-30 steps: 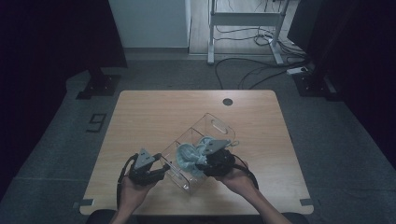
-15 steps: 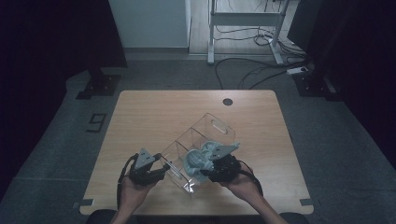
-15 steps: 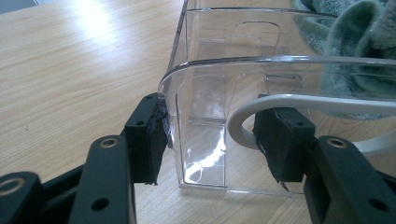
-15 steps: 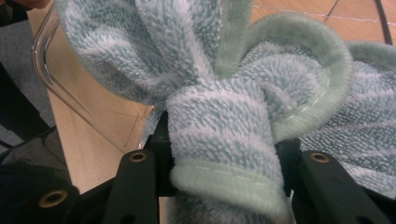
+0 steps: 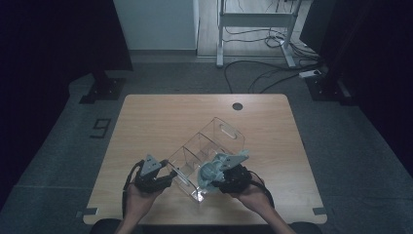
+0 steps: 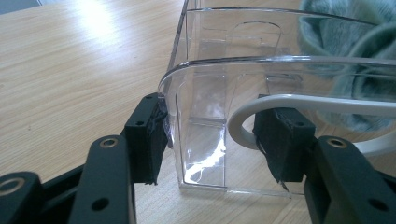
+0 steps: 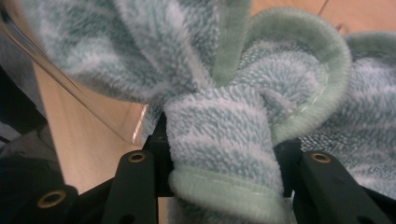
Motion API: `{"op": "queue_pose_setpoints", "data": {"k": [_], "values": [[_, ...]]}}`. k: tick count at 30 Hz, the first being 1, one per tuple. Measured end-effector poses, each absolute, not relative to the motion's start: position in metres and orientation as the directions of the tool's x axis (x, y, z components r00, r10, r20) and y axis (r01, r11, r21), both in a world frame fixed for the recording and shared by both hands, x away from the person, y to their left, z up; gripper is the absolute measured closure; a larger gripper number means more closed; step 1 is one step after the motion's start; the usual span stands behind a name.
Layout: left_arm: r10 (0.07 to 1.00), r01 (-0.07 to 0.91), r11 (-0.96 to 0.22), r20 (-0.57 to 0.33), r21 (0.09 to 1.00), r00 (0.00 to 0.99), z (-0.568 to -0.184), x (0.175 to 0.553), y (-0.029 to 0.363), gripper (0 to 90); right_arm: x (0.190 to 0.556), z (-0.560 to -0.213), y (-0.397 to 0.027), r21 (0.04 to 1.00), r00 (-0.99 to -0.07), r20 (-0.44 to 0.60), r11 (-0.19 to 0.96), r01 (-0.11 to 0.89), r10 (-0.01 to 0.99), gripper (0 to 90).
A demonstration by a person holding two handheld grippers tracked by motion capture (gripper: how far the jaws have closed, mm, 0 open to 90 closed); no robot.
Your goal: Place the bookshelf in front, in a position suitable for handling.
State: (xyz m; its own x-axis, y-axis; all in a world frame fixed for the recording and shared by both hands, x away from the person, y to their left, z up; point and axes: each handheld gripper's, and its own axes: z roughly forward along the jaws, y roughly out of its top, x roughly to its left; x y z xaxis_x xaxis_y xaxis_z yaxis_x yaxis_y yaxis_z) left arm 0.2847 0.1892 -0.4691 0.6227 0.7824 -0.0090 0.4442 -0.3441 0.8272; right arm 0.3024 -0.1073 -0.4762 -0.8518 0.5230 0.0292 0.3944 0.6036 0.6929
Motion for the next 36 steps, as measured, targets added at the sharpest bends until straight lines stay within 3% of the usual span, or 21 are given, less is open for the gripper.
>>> {"op": "queue_pose_setpoints", "data": {"k": [6, 12, 22, 27, 36], "values": [[0.786, 0.447, -0.339, -0.011, 0.828, 0.618, -0.469, 0.285, 0.189, 45.4, 0.308, -0.509, -0.097, 0.605, -0.851, -0.002, 0.678, 0.417, 0.525, 54.3], [0.788, 0.447, -0.336, -0.013, 0.829, 0.616, -0.470, 0.285, 0.189, 45.5, 0.310, -0.521, -0.094, 0.579, -0.848, -0.006, 0.693, 0.429, 0.529, 54.2], [0.772, 0.441, -0.339, -0.023, 0.831, 0.635, -0.470, 0.285, 0.192, 44.1, 0.309, -0.525, -0.094, 0.586, -0.847, -0.007, 0.689, 0.427, 0.531, 54.1], [0.748, 0.428, -0.359, -0.019, 0.829, 0.663, -0.470, 0.283, 0.197, 38.2, 0.309, -0.525, -0.095, 0.586, -0.847, -0.005, 0.688, 0.428, 0.531, 53.8], [0.748, 0.428, -0.370, -0.009, 0.825, 0.664, -0.471, 0.283, 0.200, 43.9, 0.308, -0.522, -0.096, 0.585, -0.856, -0.012, 0.698, 0.413, 0.517, 52.3]]}}
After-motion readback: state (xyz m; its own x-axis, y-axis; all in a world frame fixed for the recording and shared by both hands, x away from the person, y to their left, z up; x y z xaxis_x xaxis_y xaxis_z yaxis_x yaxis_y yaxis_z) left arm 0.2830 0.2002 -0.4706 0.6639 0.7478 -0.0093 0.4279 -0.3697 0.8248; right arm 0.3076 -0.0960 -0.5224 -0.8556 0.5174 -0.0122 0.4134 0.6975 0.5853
